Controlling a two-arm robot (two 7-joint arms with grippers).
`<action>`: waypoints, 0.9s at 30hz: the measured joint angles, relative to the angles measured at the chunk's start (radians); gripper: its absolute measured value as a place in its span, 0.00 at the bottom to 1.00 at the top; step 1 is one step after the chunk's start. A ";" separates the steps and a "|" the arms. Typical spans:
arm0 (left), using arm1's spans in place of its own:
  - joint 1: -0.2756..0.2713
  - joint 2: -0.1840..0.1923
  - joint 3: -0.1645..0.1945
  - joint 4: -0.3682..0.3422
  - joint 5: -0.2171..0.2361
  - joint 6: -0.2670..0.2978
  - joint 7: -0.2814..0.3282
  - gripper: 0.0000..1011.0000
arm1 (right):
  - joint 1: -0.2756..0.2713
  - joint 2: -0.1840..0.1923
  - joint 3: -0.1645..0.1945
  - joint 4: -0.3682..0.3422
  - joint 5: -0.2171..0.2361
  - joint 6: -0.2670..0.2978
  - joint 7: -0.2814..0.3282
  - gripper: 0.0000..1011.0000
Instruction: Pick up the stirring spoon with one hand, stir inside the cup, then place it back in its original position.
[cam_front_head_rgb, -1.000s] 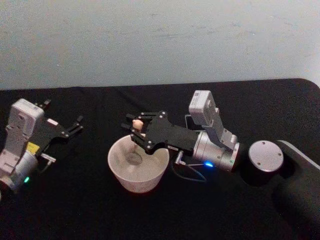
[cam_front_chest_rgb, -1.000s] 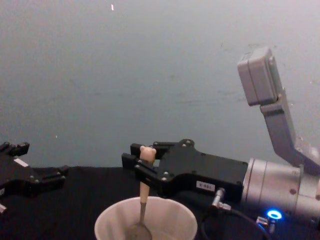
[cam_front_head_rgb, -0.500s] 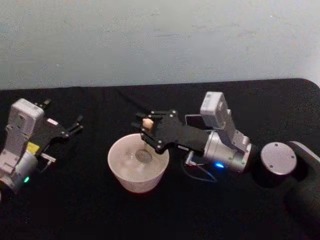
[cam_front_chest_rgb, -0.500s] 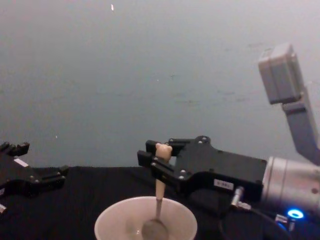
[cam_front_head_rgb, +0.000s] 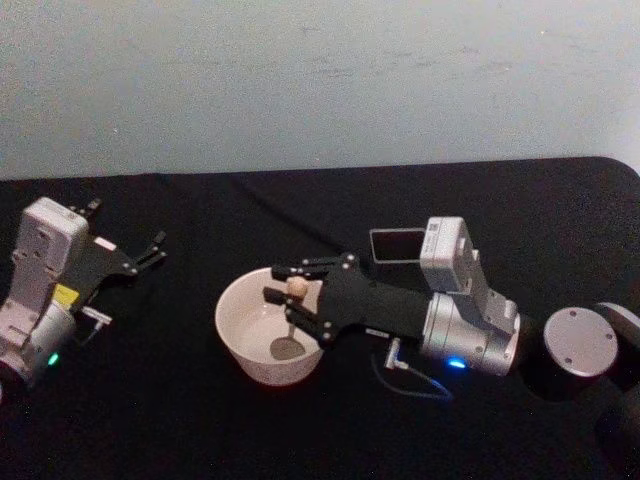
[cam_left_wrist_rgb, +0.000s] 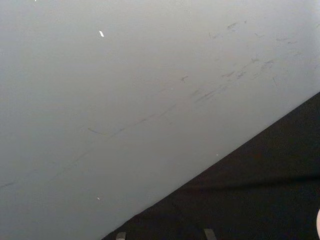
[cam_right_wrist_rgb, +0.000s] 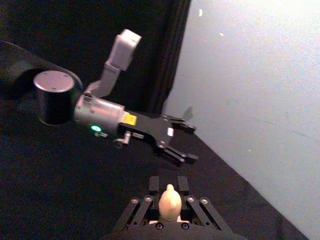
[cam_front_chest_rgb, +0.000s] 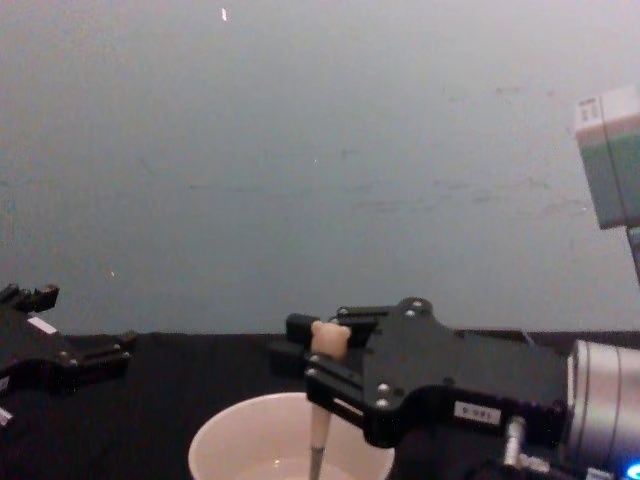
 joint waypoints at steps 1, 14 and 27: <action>0.000 0.000 0.000 0.000 0.000 0.000 0.000 0.99 | -0.002 0.000 -0.003 -0.003 0.002 0.001 0.003 0.21; 0.000 0.000 0.000 0.000 0.000 0.000 0.000 0.99 | 0.027 -0.071 -0.034 0.063 -0.020 -0.015 -0.036 0.21; 0.000 0.000 0.000 0.000 0.000 0.000 0.000 0.99 | 0.059 -0.111 0.002 0.138 -0.040 -0.016 -0.095 0.21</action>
